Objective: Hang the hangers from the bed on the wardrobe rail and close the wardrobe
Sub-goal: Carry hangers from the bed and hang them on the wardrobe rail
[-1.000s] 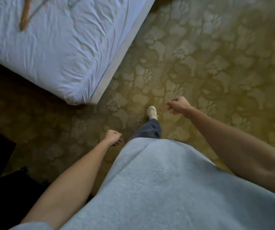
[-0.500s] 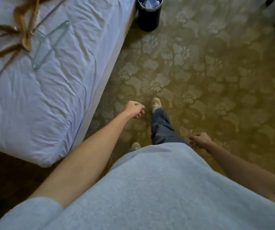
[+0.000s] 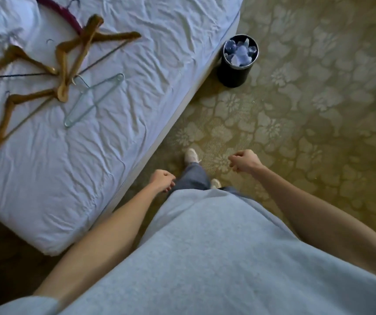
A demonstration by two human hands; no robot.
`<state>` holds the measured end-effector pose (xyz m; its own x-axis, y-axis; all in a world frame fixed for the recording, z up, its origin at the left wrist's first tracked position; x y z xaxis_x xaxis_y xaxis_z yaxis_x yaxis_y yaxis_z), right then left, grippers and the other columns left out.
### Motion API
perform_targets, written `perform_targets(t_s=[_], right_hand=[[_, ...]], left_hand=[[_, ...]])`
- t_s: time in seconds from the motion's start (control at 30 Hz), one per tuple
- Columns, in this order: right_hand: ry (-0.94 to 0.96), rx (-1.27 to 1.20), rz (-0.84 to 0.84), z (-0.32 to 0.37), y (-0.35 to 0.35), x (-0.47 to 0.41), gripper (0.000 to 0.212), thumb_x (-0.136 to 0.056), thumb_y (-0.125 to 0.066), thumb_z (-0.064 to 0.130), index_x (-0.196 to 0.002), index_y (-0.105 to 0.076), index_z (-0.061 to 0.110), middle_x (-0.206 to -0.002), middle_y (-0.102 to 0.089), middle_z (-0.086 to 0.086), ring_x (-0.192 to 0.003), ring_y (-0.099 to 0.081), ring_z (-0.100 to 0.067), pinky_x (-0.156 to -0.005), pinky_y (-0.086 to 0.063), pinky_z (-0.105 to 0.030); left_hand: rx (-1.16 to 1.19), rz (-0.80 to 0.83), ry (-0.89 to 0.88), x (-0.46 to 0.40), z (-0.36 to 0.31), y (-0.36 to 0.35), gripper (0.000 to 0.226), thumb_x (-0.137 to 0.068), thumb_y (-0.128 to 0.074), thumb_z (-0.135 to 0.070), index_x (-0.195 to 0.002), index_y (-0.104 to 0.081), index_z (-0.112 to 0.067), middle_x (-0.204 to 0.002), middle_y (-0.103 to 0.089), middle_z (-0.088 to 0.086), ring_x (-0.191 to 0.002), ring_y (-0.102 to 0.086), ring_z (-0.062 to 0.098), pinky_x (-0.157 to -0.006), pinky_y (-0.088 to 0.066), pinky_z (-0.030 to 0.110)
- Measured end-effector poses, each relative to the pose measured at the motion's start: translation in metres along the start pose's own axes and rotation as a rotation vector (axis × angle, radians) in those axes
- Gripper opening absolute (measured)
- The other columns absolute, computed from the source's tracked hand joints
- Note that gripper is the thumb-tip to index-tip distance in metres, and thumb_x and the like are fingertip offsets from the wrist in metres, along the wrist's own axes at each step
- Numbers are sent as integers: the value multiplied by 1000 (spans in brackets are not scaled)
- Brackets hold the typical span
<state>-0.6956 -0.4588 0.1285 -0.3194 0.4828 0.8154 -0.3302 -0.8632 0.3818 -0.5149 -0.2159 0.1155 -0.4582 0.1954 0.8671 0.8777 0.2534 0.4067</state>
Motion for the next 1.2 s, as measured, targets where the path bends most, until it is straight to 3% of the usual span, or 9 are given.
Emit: perform_targets(t_s=[0.1,0.2,0.33,0.43,0.6,0.73,0.87,1.07,1.2], right_hand=[[106,75,64,85,3,-41,20,-95,-58,20,-101,-73,9,-82,-73,-5,-67,-67,-17,-58,-56,-25],[183,124,99,159,4,-80,17,-95,-56,17,-101,-72,12,-86,-73,-7,-72,-68,-18,-64,-59,-28],[187,209,126,247,10,-133,17,-96,-56,17,-101,-71,11,-87,-74,-8,-71,-68,-19,-65,-60,-29],[129,284,121,288,22,-165,17,-95,-57,17,-98,-72,10,-83,-74,-8,-66,-67,-19,-57,-56,-26],[48,364,100,337,53,-214,18,-93,-59,17,-94,-73,7,-79,-72,-8,-62,-65,-19,-63,-58,-31],[16,430,86,368,75,-246,16,-94,-60,17,-93,-74,8,-74,-72,-7,-57,-64,-18,-54,-53,-25],[-4,511,117,401,82,-279,19,-93,-61,15,-85,-74,3,-71,-72,-9,-57,-64,-21,-54,-53,-26],[104,629,263,480,59,-327,20,-90,-60,10,-77,-71,1,-74,-72,-18,-55,-62,-23,-61,-56,-35],[235,685,377,560,19,-350,17,-95,-59,15,-97,-71,5,-77,-73,-7,-60,-64,-18,-56,-53,-27]], left_hand=[[56,-7,92,-30,2,28,25,-96,-60,-20,-77,-74,-12,-76,-74,8,-62,-64,19,-55,-48,25],[59,27,160,-63,-9,54,26,-90,-58,-15,-67,-69,-10,-64,-66,9,-52,-56,21,-55,-45,26],[128,-1,210,-103,-63,108,32,-92,-57,-13,-60,-61,-9,-54,-59,7,-44,-50,19,-44,-38,21],[184,-23,168,-129,-113,150,29,-93,-56,-10,-65,-61,-7,-56,-59,8,-45,-51,18,-36,-39,19],[358,-70,81,-175,-193,216,24,-91,-59,-18,-72,-70,-7,-70,-72,11,-55,-60,21,-57,-56,29],[441,-102,14,-193,-246,260,21,-96,-57,-20,-85,-72,-8,-79,-72,5,-59,-60,15,-55,-49,25],[544,-153,62,-209,-266,282,22,-94,-57,-19,-80,-71,-10,-78,-73,5,-56,-58,15,-56,-48,25],[728,-246,195,-230,-279,311,17,-97,-57,-17,-94,-72,-10,-78,-71,4,-58,-57,14,-56,-49,26],[780,-356,307,-257,-289,350,22,-92,-57,-16,-76,-71,-11,-76,-72,8,-55,-61,17,-54,-52,27]])
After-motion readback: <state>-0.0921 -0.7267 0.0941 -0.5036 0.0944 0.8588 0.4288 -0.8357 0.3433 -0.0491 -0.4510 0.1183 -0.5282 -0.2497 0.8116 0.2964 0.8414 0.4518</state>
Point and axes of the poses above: each hand's wrist, its own x-axis away from the middle knuckle, its own y-axis out of the back of the hand, z = x × y, the point moved 1 cm from there along -x, towards the middle knuckle
